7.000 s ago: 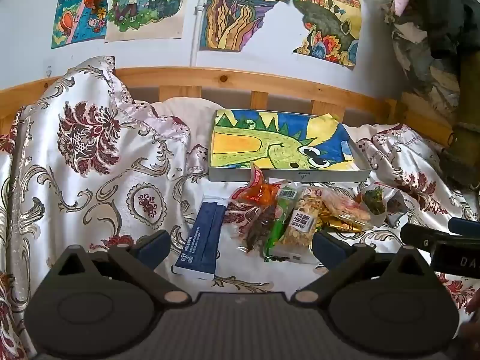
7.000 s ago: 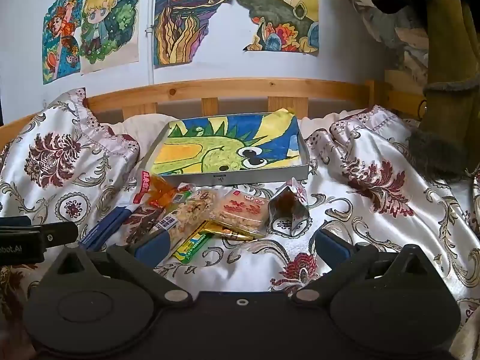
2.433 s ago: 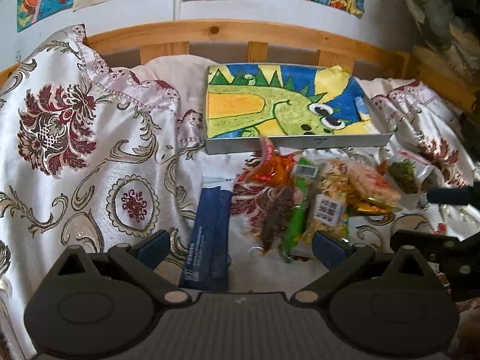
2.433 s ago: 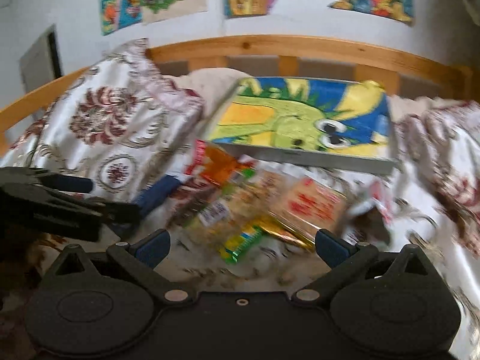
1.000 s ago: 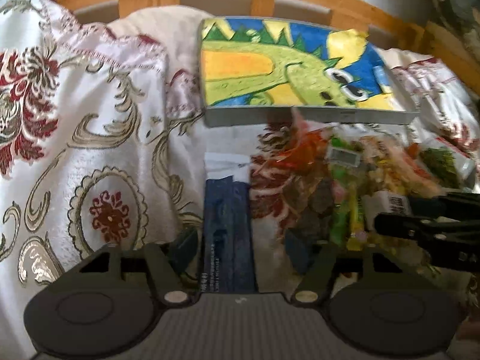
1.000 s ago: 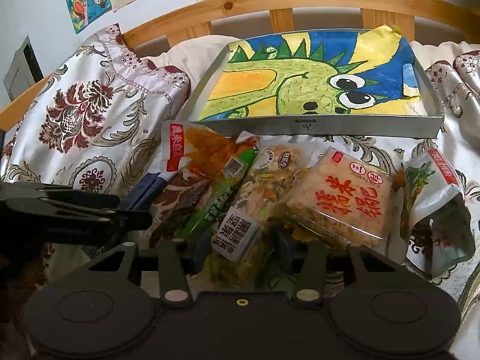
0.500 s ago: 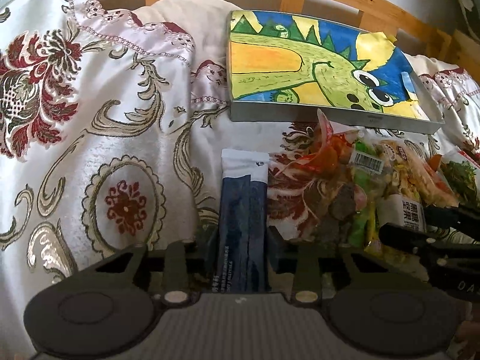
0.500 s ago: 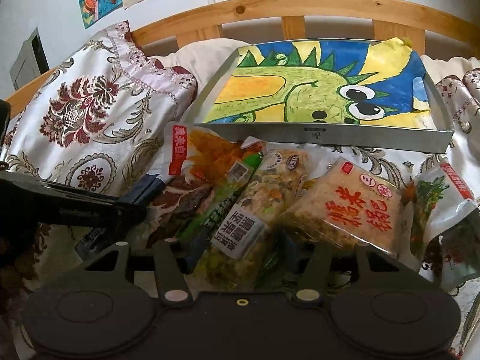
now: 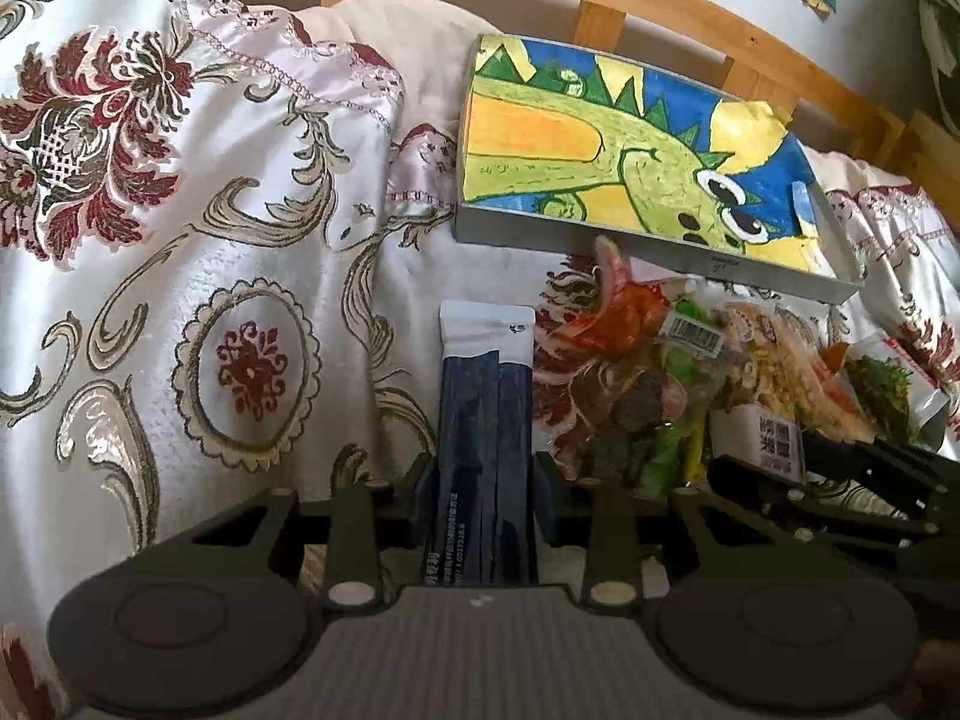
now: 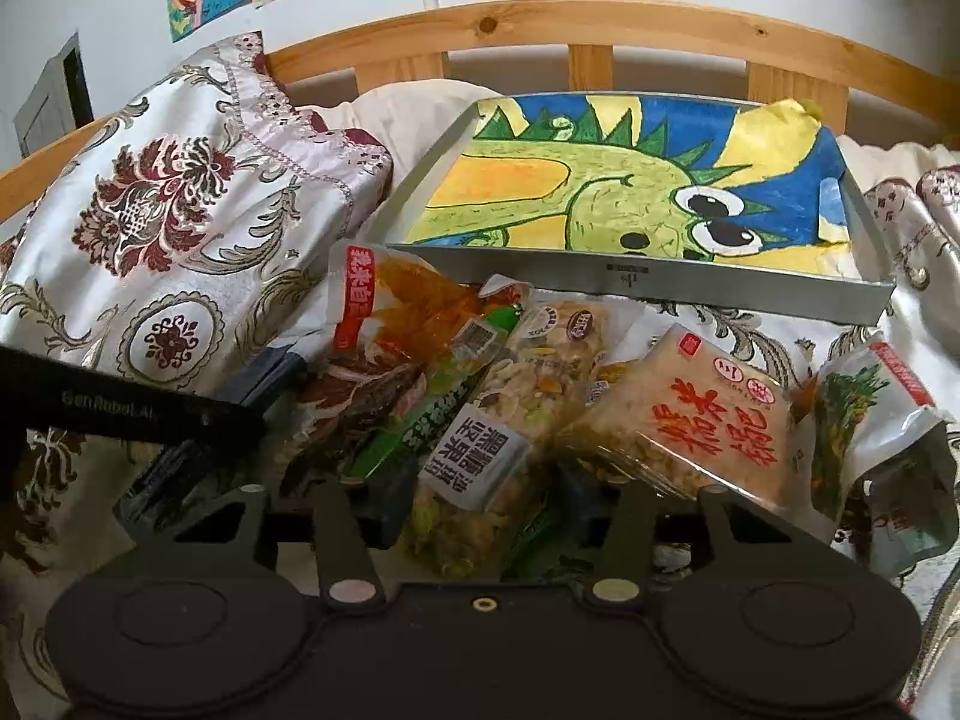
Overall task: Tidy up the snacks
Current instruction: 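Grasp the dark blue stick packet with the left tool while the right tool grasps the granola bar packet, then carry both packets into the dinosaur tray and open both tools to release them, then withdraw both open tools from the tray back toward the snack pile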
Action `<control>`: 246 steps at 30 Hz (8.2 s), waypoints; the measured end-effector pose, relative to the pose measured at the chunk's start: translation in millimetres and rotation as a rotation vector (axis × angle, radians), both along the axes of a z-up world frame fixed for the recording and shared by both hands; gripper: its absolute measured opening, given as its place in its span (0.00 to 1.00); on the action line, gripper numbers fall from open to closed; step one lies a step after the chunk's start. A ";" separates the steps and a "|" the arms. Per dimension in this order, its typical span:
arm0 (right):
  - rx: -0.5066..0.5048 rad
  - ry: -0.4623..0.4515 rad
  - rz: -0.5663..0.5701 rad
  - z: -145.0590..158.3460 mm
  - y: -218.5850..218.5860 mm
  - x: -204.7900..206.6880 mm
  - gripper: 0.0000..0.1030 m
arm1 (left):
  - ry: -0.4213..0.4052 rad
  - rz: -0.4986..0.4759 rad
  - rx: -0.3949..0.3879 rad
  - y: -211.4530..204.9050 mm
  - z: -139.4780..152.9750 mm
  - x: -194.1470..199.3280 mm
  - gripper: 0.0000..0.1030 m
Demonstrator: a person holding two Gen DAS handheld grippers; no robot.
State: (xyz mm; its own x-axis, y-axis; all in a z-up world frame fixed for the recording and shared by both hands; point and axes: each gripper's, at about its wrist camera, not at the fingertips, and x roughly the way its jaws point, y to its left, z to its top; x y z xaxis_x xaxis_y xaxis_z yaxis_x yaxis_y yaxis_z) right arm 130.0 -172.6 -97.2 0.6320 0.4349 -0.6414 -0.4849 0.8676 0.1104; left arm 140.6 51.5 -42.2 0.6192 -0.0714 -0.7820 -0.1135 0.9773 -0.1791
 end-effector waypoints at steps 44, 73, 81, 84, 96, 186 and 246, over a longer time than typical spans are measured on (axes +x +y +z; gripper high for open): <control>-0.074 -0.184 0.074 34.2 -11.4 -48.8 0.38 | -0.128 0.062 -0.054 -15.0 37.0 -9.4 0.36; -0.166 -0.553 -0.055 74.8 -61.2 62.9 0.38 | -0.223 0.033 -0.041 -61.5 63.0 102.6 0.36; -0.118 -0.521 -0.086 61.5 -86.7 106.5 0.38 | -0.236 -0.015 -0.049 -98.3 36.7 166.7 0.36; -0.097 -0.491 -0.106 56.0 -96.6 118.5 0.38 | -0.235 -0.026 -0.061 -116.7 21.2 186.6 0.36; -0.031 -0.359 -0.164 30.8 -114.6 145.8 0.38 | -0.212 -0.051 -0.074 -158.7 -21.8 228.9 0.36; -0.050 -0.365 -0.263 65.3 -98.3 -85.1 0.99 | -0.325 0.129 0.068 -67.8 -22.8 -93.8 0.99; -0.083 -0.116 -0.168 38.7 -86.0 -65.5 0.99 | -0.177 0.055 0.089 -97.7 -52.6 -87.8 0.99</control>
